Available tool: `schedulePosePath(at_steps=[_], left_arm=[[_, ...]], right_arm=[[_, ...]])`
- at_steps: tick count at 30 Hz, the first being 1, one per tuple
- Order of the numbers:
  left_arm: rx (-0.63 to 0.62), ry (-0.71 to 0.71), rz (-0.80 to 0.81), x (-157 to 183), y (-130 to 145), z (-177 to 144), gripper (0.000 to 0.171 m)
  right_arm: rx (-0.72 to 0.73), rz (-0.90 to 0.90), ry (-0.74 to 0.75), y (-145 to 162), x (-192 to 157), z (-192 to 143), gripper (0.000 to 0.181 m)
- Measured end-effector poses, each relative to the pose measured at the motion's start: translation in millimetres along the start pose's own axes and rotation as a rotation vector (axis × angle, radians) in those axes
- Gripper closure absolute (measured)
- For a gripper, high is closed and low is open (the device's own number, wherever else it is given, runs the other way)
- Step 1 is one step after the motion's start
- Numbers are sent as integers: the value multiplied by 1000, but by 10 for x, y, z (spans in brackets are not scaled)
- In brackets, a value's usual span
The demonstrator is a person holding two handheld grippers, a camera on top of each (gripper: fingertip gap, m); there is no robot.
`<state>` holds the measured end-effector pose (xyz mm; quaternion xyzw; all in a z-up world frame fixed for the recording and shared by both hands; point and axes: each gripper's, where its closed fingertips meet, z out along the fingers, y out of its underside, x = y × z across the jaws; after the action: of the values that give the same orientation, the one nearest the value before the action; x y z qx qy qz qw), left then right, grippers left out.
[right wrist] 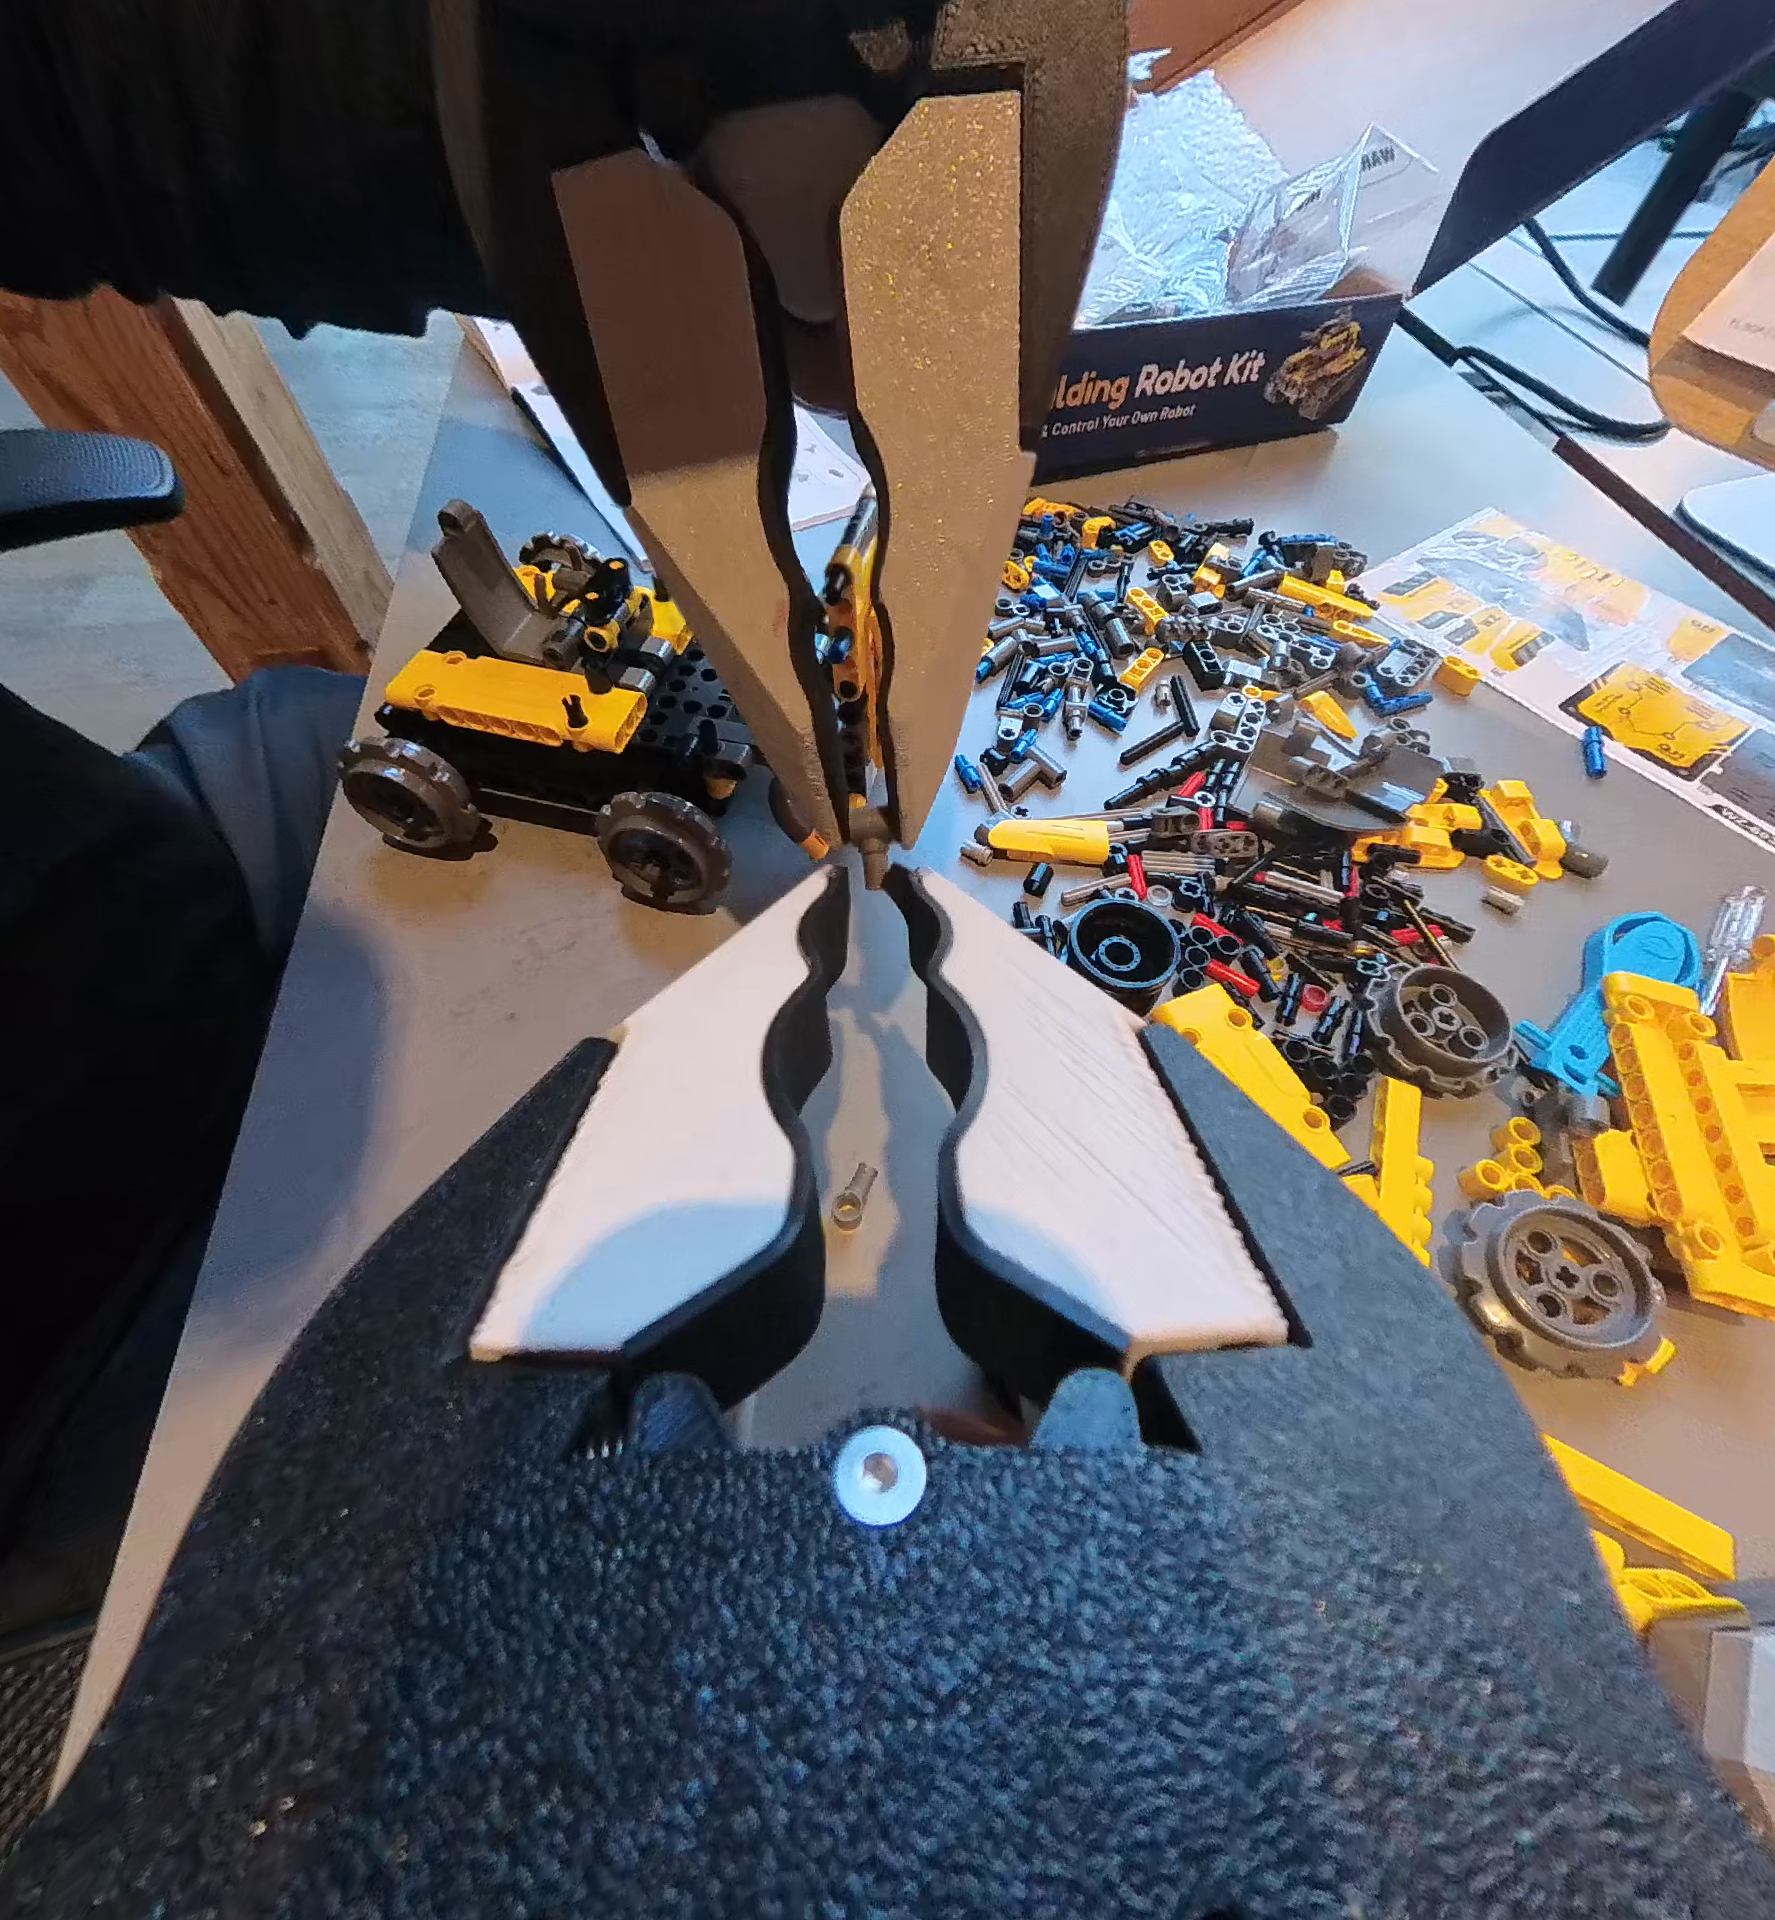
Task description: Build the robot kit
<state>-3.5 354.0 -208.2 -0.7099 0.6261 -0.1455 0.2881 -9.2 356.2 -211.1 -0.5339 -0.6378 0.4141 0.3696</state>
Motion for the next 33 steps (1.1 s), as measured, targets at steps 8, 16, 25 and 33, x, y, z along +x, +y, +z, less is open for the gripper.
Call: schedulePosePath(at_steps=[8,16,25,33], left_arm=[[39,-2,-3,2,-58,-19,167],[49,8,-14,9,-62,-7,167],[37,21,-69,12,1,55,167],[66,-61,-192,-114,95,-270,145]], right_arm=[[-25,0,20,48,37,16,162],[-20,-37,6,24,-35,57,170],[-70,-32,21,104,-11,79,177],[-296,-74,64,500,49,82,177]])
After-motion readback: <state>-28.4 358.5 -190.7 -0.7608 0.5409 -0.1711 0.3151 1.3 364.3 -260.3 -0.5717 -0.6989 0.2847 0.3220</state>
